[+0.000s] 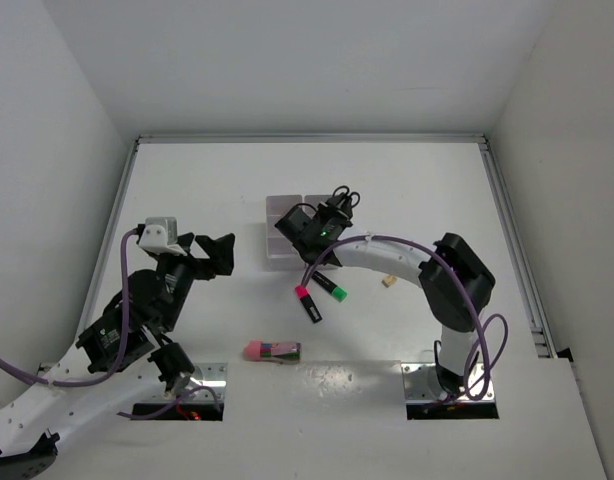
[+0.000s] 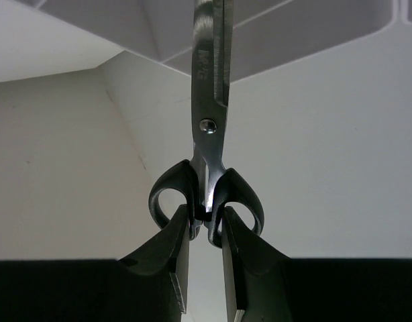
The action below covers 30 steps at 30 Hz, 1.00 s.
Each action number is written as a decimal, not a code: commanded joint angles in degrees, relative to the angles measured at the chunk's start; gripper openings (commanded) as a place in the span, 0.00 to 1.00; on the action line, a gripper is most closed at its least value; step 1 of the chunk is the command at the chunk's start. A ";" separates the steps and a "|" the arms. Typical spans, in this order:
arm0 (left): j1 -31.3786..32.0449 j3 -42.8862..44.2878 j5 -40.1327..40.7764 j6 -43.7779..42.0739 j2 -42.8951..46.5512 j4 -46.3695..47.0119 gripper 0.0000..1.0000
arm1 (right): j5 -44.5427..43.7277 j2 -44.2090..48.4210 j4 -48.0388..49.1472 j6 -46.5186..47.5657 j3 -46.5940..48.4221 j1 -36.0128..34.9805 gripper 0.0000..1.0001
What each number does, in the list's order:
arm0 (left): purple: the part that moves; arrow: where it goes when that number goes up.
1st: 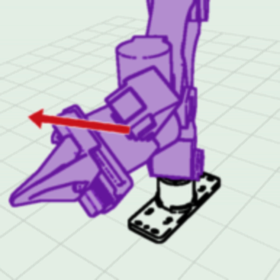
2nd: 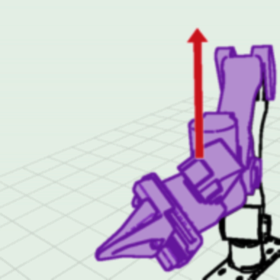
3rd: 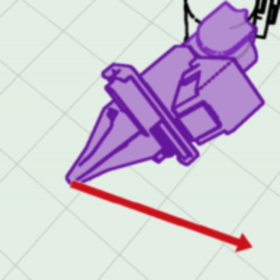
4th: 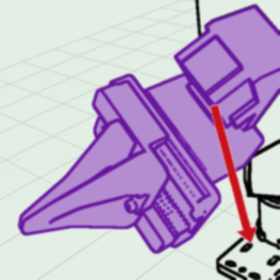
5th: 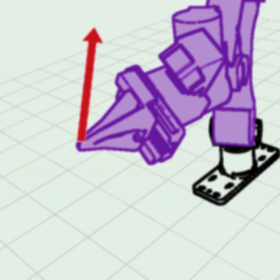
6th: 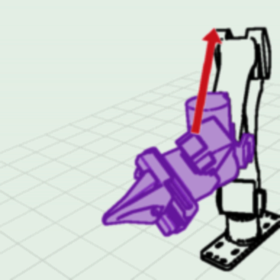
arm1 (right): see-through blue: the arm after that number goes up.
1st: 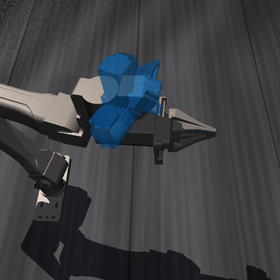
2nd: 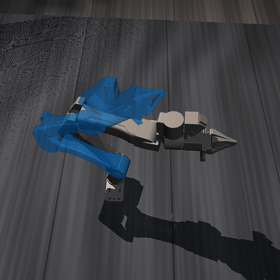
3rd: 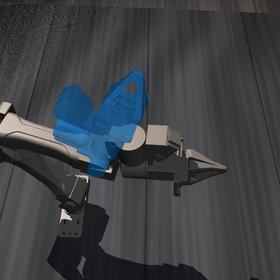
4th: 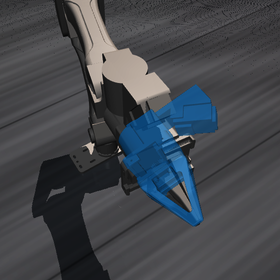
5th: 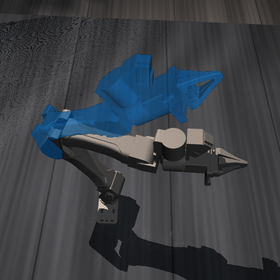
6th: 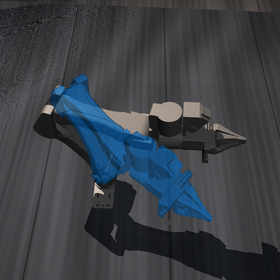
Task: Sort the stationery into containers
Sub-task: Place the scissors in the storage box, then pick up the stationery from the center of the board.
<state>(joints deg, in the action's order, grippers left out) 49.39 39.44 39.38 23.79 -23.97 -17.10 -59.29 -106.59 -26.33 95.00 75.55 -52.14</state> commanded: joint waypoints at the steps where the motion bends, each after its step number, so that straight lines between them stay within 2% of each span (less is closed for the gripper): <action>1: -0.78 -0.07 -0.26 -0.85 0.41 1.28 0.99 | -3.47 0.33 2.51 1.77 -0.58 -0.51 0.02; 2: -0.78 -0.07 -0.26 -0.85 0.93 1.28 0.99 | -3.47 0.33 3.03 1.77 -0.58 -0.51 0.02; 5: -0.78 -0.07 -0.26 -0.85 0.94 1.28 0.99 | -3.47 -0.20 3.04 1.24 -0.58 -0.51 0.11; 6: -0.78 -0.07 -0.26 -0.85 0.94 1.28 0.99 | -3.47 -0.20 3.04 1.24 -0.58 -0.51 0.22; 10: -0.78 -0.07 -0.26 -0.85 0.94 1.28 0.99 | -3.47 -0.73 3.04 0.71 -0.58 -1.03 0.37; 17: -0.78 -0.07 -0.26 -0.85 0.94 1.28 0.99 | -3.47 -1.34 1.98 -1.57 -0.58 -1.56 0.38; 23: -0.78 -0.07 -0.26 -0.85 0.94 1.28 0.99 | -3.47 -0.65 -0.22 -2.72 3.19 -2.87 0.38; 27: -0.78 -0.07 -0.26 -0.85 0.94 1.28 0.99 | -3.99 -0.11 -3.28 -5.43 10.90 -4.11 0.39; 30: -0.78 -0.07 -0.26 -0.85 0.94 1.28 0.99 | -2.94 -0.11 -5.22 -8.33 19.26 -5.16 0.50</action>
<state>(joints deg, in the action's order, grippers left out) 49.39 39.44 39.24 23.79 -23.46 -17.10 -60.73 -107.87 -30.63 91.77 86.30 -56.25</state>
